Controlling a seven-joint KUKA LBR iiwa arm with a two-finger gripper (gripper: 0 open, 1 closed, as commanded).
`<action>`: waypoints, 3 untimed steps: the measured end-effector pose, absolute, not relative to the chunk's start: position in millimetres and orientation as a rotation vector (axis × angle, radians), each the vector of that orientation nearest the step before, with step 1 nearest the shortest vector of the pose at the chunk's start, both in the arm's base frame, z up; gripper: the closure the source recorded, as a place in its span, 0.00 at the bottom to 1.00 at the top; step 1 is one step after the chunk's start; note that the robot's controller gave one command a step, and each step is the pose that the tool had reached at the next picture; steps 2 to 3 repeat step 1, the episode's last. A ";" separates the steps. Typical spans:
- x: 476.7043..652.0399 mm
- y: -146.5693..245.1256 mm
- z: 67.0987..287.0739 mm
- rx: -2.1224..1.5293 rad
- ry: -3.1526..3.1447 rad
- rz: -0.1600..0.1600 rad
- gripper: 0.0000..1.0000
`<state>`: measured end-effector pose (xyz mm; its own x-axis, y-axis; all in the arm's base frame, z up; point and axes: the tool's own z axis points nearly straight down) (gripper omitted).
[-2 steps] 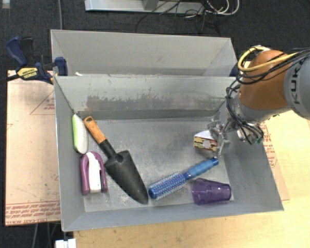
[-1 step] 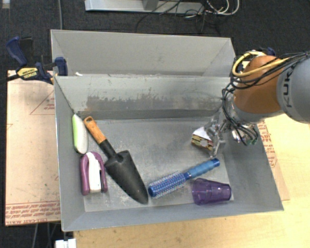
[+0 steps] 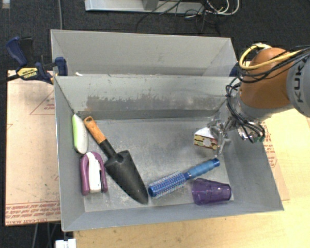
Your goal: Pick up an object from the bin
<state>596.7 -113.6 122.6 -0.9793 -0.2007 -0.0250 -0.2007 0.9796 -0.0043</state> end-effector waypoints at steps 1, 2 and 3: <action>621.1 -119.2 87.9 -0.314 3.070 -0.015 1.00; 621.1 -119.2 87.9 -0.314 3.070 -0.015 1.00; 621.1 -119.2 87.9 -0.314 3.070 -0.015 1.00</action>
Offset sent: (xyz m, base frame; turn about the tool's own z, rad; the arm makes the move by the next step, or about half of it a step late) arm 0.0030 -0.0111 -0.0304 0.1396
